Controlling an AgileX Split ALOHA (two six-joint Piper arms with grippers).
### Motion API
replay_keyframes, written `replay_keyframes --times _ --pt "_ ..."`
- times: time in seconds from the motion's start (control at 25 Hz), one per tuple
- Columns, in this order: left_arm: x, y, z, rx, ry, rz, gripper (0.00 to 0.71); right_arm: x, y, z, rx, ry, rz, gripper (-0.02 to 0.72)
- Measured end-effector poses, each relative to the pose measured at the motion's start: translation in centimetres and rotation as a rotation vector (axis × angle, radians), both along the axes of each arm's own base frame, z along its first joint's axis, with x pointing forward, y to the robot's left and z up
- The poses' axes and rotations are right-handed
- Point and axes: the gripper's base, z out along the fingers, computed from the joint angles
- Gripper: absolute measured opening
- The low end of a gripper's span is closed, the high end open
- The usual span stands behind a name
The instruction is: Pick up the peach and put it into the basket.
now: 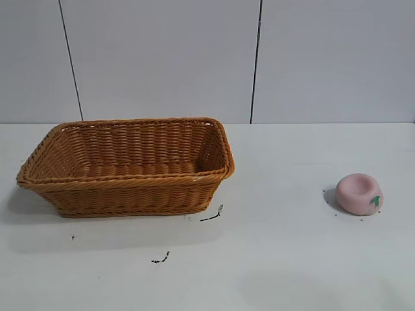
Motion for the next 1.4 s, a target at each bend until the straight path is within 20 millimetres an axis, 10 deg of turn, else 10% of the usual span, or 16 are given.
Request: replay_keyframes --times 0.64,1.04,1.4 --pt "0.0 0.0 0.0 0.0 0.0 0.0 0.693 0.9 -0.2 2.7 -0.022 -0.031 -0.007 0.634" --pt "0.0 0.0 0.0 0.0 0.0 0.0 0.693 14.9 0.1 6.8 0.034 0.424 0.016 0.634" --pt "0.0 0.0 0.0 0.0 0.0 0.0 0.693 29.5 0.1 3.6 0.06 0.727 0.025 0.634"
